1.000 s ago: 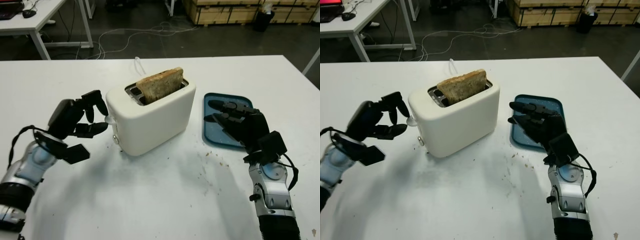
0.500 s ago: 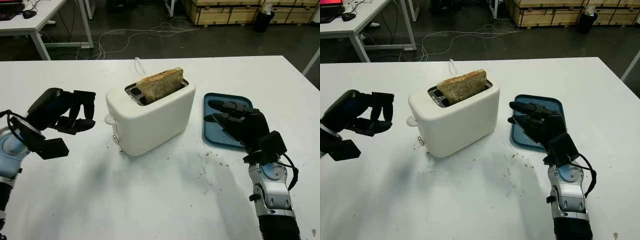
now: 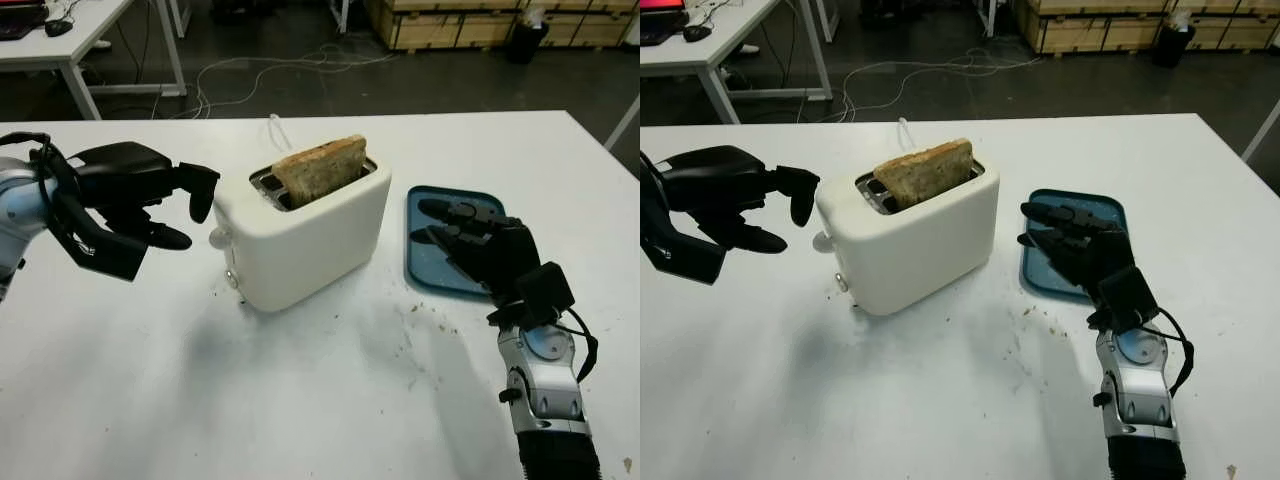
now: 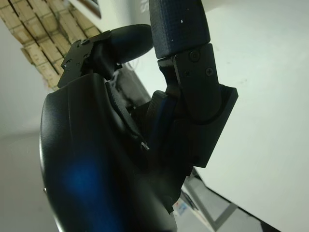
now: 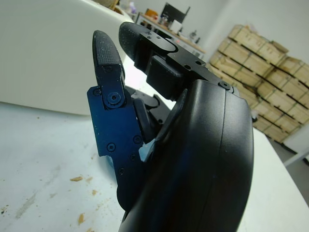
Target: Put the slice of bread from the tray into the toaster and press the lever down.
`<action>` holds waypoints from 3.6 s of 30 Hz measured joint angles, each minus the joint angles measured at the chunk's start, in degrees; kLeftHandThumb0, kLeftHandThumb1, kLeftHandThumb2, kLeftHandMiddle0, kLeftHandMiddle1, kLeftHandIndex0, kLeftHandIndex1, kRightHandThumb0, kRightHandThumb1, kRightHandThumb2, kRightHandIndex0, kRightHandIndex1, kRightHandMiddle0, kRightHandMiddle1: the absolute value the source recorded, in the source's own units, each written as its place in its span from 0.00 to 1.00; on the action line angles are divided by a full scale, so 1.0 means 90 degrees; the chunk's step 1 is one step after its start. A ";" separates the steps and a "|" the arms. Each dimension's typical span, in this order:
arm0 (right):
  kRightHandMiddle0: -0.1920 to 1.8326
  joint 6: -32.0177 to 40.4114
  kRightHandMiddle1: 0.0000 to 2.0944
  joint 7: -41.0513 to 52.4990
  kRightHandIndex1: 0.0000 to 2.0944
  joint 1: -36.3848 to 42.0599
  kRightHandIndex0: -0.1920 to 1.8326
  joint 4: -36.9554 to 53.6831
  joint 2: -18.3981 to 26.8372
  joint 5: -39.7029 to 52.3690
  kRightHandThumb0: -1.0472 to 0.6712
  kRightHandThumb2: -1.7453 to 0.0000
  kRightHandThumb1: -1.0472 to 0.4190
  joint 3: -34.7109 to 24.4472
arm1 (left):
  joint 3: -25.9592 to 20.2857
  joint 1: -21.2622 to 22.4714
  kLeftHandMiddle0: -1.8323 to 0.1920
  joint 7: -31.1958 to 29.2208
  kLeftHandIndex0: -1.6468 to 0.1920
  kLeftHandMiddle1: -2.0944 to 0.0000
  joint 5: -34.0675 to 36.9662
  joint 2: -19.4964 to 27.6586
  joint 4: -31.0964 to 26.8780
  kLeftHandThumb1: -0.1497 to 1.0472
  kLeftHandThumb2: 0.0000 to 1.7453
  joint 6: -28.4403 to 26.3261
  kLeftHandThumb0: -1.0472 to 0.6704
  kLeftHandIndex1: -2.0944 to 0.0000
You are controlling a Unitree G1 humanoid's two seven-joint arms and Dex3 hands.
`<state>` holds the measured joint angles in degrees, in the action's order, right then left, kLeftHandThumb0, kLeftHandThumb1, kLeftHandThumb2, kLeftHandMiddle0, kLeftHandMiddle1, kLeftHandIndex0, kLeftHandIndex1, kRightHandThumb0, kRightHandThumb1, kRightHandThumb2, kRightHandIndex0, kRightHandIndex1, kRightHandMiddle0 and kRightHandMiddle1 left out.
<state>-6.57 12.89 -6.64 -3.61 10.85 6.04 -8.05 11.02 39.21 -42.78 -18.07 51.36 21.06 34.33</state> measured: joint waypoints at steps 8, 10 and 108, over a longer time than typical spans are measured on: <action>0.61 -0.0001 0.00 -0.0010 0.32 0.0001 0.52 -0.0001 0.0000 -0.0005 0.31 0.94 0.09 -0.0001 | 0.0124 0.0046 0.13 -0.0296 0.90 0.17 0.0028 -0.0090 -0.0049 0.89 0.48 0.0073 0.00 0.17; 0.61 0.0000 0.00 -0.0010 0.32 0.0003 0.52 -0.0001 0.0000 -0.0005 0.31 0.93 0.09 -0.0003 | 0.0070 -0.0076 0.13 -0.0498 0.90 0.17 0.0316 -0.0071 -0.0271 0.89 0.46 -0.0037 0.00 0.17; 0.61 -0.0017 0.00 0.0017 0.33 0.0001 0.51 -0.0065 0.0003 0.0001 0.31 0.93 0.09 0.0007 | -0.0794 -0.2001 0.13 -0.0652 0.90 0.23 0.1189 -0.0263 -0.1808 0.89 0.38 -0.1796 0.00 0.34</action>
<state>-6.73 13.05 -6.63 -4.19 10.88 6.04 -7.98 3.87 21.20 -48.65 -7.37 48.99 4.79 18.17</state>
